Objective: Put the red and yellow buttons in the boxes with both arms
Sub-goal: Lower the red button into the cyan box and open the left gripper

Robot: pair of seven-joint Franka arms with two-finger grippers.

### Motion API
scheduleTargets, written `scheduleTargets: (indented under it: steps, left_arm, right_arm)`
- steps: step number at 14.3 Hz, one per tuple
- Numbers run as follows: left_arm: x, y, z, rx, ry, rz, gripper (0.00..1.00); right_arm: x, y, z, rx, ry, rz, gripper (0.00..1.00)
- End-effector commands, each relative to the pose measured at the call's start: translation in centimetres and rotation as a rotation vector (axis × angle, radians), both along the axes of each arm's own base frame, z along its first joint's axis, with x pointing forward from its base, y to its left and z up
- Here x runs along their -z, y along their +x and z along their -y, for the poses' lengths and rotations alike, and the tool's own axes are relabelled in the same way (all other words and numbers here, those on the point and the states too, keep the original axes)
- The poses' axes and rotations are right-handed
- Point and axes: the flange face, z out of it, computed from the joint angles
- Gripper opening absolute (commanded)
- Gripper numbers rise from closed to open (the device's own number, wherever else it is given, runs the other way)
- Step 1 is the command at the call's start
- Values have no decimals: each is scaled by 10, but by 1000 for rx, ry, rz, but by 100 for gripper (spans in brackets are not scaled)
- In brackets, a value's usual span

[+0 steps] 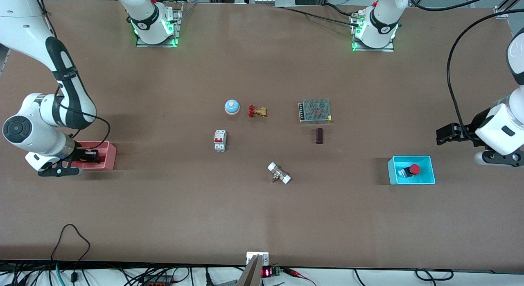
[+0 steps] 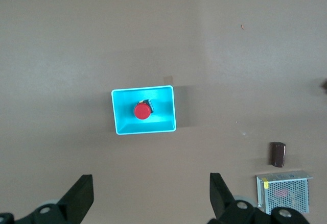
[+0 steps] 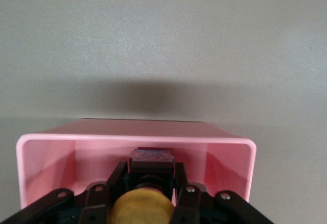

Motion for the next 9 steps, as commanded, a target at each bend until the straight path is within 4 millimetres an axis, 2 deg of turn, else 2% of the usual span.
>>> scheduleTargets:
  steps: [1,2,4,6,9]
  left_arm:
    - [9,-76,6,3,11,93,100]
    - [7,-91,6,3,16,83,100]
    - [-2,-98,5,-6,14,0,100]
    - [-4,-98,4,-7,10,-39,100]
    - [-12,-88,5,3,8,-18,100]
  right_arm:
    - [1,-1,0,7,14,11,79]
    - [0,-1,0,7,13,11,86]
    - [0,-1,0,9,13,12,100]
    - [-7,1,-2,3,11,17,100]
    - [-38,4,-10,-15,4,21,100]
